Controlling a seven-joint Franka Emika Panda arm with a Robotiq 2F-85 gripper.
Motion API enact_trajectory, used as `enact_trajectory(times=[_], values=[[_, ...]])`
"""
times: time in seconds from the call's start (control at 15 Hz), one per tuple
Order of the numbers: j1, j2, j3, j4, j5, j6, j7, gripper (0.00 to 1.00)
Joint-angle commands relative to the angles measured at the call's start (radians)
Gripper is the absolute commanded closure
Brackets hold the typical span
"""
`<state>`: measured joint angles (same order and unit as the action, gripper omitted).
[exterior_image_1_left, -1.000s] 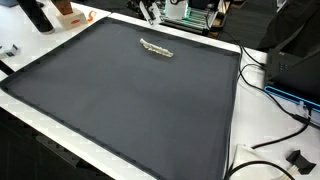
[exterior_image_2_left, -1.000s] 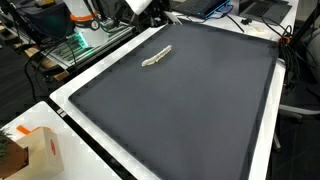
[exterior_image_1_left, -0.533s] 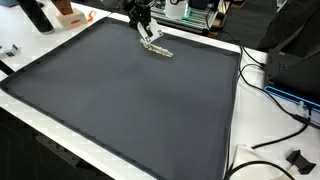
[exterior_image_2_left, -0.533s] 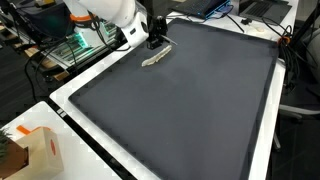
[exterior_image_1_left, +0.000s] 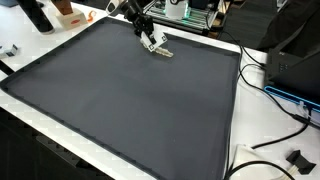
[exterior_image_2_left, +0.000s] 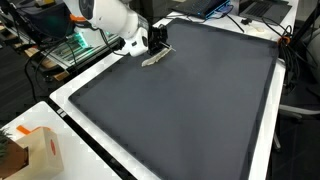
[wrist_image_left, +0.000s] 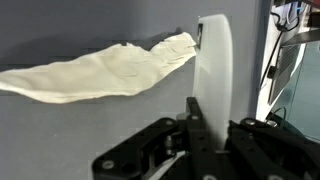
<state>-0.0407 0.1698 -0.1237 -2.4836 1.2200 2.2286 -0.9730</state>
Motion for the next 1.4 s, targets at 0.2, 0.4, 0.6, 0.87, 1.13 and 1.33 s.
enact_trajectory(times=[0.2, 0.4, 0.6, 0.87, 1.13, 1.33], values=[[-0.013, -0.009, 0.034, -0.009, 0.083, 0.000, 0.082, 0.99], [-0.010, -0.020, 0.040, -0.015, 0.100, 0.002, 0.118, 0.99], [-0.007, -0.049, 0.043, -0.027, 0.099, 0.008, 0.165, 0.99], [0.000, -0.104, 0.050, -0.046, 0.068, 0.009, 0.228, 0.99], [0.007, -0.156, 0.064, -0.056, 0.002, 0.007, 0.294, 0.99], [0.007, -0.199, 0.075, -0.065, -0.060, 0.001, 0.356, 0.99]])
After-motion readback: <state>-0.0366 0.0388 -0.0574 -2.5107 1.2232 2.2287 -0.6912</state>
